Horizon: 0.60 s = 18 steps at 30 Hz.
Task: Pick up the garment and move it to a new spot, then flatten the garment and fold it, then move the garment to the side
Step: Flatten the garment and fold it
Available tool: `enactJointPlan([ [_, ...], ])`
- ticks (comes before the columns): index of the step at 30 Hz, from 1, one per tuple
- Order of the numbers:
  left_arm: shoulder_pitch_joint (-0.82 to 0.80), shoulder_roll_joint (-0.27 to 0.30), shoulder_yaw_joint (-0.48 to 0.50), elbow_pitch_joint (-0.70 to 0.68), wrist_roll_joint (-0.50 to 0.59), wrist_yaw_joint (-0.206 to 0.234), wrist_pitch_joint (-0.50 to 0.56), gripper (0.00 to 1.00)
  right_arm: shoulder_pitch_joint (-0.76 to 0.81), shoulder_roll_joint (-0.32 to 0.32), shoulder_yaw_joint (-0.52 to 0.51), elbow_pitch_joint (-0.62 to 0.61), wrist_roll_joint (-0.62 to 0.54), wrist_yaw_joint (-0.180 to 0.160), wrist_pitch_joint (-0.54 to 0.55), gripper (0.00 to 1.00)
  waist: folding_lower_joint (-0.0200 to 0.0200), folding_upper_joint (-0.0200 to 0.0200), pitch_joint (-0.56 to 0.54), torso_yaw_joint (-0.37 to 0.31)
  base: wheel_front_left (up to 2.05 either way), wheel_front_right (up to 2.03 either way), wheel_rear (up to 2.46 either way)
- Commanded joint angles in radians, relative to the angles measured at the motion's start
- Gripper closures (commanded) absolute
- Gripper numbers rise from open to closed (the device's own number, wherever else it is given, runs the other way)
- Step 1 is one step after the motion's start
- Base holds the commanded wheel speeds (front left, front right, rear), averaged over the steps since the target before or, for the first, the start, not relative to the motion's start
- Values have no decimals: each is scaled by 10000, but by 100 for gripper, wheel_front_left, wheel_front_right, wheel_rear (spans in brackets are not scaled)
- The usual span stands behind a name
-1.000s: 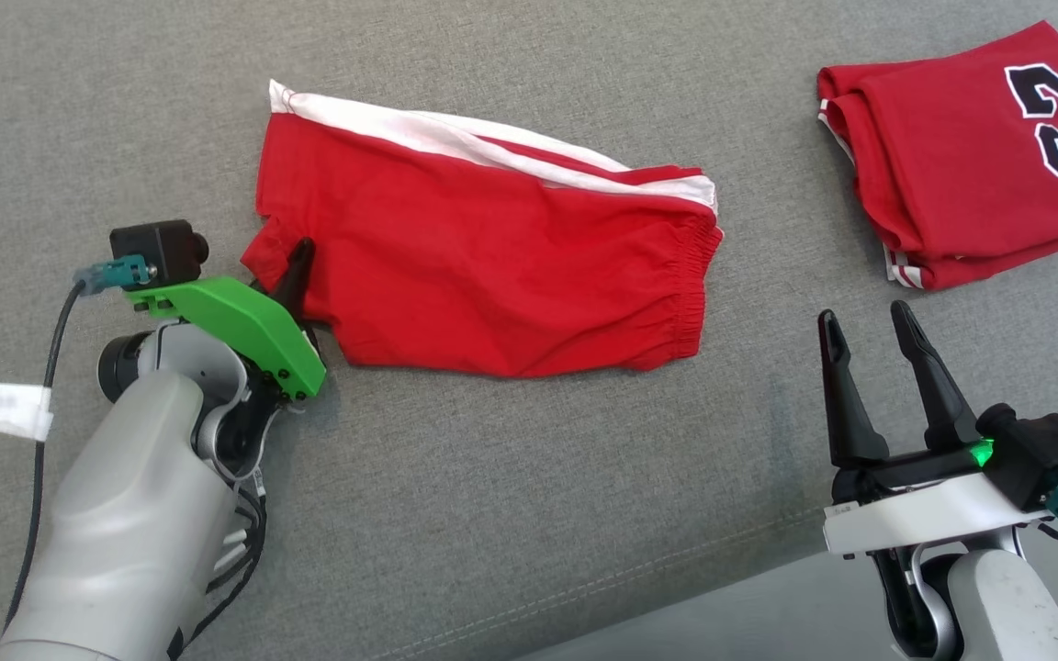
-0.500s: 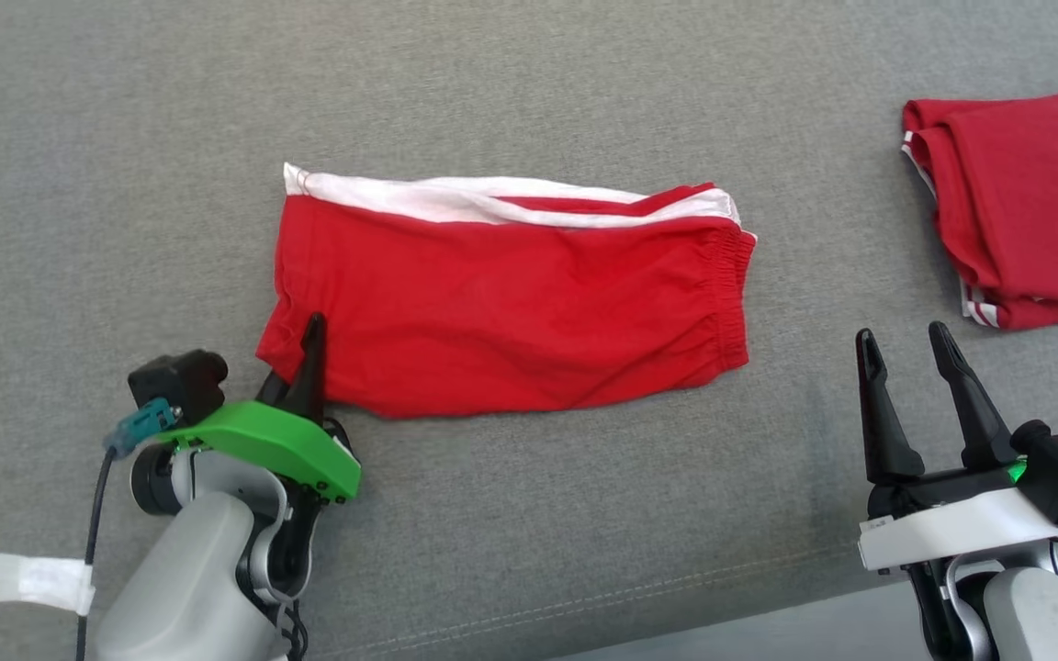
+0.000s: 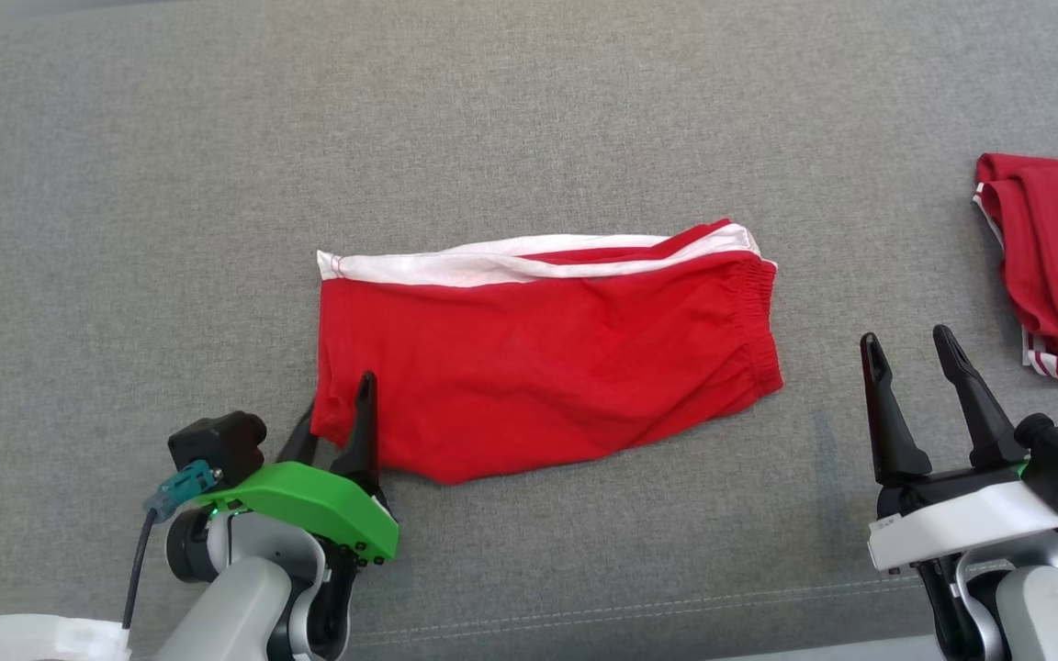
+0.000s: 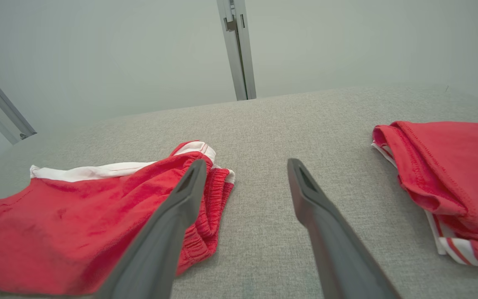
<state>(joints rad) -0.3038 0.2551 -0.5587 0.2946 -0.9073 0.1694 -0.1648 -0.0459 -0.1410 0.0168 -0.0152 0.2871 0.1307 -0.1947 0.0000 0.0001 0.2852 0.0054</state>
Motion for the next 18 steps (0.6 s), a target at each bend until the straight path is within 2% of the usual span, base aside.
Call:
enactJointPlan([
  [1,89,104,51,-35,152,79,-80,0,45,-52,7,24,26,-2,6,0,0,-1,-106,1,0,0,0],
  [7,183,398,408,-470,727,525,-718,0,181,-17,-102,101,35,-2,-14,0,0,-1,-520,-44,0,0,0],
  [14,-29,744,1089,-1498,1934,520,-996,0,22,-106,-55,248,-181,-2,-73,0,0,-1,-1068,-74,0,0,0],
  [18,210,600,1756,-2152,2806,446,-998,0,-46,-123,139,386,-335,-2,-82,0,0,-1,-1376,-142,0,0,0],
])
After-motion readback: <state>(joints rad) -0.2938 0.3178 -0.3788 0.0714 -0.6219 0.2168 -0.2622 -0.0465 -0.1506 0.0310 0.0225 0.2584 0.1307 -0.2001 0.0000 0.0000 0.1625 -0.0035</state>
